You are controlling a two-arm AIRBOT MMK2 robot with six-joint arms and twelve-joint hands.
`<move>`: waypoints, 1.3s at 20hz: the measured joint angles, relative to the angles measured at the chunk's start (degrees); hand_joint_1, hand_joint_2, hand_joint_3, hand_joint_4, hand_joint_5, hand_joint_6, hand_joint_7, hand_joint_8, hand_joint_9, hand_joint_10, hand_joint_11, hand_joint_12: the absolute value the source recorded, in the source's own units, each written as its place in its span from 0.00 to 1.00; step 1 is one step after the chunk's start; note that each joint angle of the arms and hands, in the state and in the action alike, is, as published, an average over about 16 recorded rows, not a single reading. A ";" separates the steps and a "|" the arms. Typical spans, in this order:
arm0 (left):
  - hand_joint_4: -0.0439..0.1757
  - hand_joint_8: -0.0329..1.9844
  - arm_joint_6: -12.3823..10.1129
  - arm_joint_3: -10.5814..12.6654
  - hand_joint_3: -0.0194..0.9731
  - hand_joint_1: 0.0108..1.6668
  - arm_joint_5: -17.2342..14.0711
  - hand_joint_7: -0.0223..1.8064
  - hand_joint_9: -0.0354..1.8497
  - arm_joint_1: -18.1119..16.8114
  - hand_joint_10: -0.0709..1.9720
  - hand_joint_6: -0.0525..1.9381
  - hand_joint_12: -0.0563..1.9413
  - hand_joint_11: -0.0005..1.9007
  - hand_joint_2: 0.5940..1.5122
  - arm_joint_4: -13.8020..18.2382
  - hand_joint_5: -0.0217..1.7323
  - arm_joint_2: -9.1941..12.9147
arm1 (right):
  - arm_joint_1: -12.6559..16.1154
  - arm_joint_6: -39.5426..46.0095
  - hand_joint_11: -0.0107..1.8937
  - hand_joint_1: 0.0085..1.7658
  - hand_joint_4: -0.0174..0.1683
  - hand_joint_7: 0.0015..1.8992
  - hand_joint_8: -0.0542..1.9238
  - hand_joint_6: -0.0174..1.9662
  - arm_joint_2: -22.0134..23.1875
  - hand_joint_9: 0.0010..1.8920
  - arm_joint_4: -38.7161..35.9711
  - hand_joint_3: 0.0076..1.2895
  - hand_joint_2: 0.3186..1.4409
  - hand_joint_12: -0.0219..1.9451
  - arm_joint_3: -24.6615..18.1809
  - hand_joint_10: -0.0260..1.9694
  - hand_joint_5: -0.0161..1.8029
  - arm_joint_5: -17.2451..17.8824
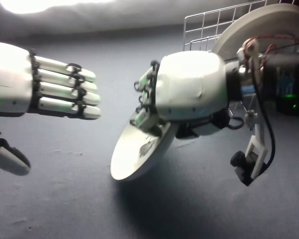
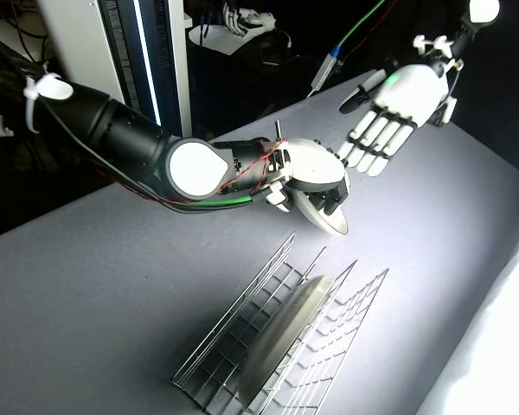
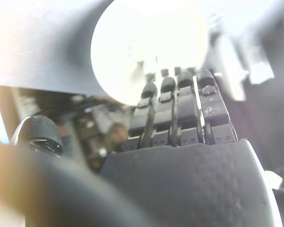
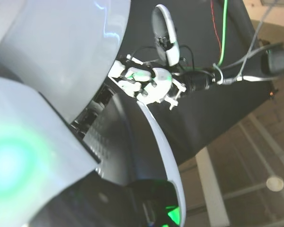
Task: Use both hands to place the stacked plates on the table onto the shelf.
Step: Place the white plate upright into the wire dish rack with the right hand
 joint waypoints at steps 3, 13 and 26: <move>0.19 0.02 -1.40 -0.78 0.04 0.01 2.06 0.02 0.03 -1.20 0.04 0.04 0.03 0.01 0.57 -0.07 0.02 1.96 | 1.05 0.05 0.39 0.75 0.08 0.57 0.32 0.47 2.12 0.51 4.92 0.01 0.58 0.60 -2.12 0.55 0.49 0.13; 0.19 0.02 -4.59 -0.68 0.04 0.01 7.26 0.02 0.03 -2.44 0.04 0.04 0.03 0.01 0.57 -1.27 0.02 5.49 | 5.61 1.53 0.38 0.77 0.09 0.59 0.37 0.51 6.97 0.50 24.67 0.00 0.58 0.61 -8.05 0.56 0.53 -2.28; 0.19 0.02 -2.59 2.75 0.04 0.01 7.45 0.02 0.03 -2.31 0.04 0.04 0.03 0.01 0.57 -2.97 0.02 3.59 | 12.73 3.41 0.37 0.77 0.09 0.60 0.34 0.49 8.76 0.50 49.74 0.00 0.58 0.61 -11.53 0.56 0.54 -17.40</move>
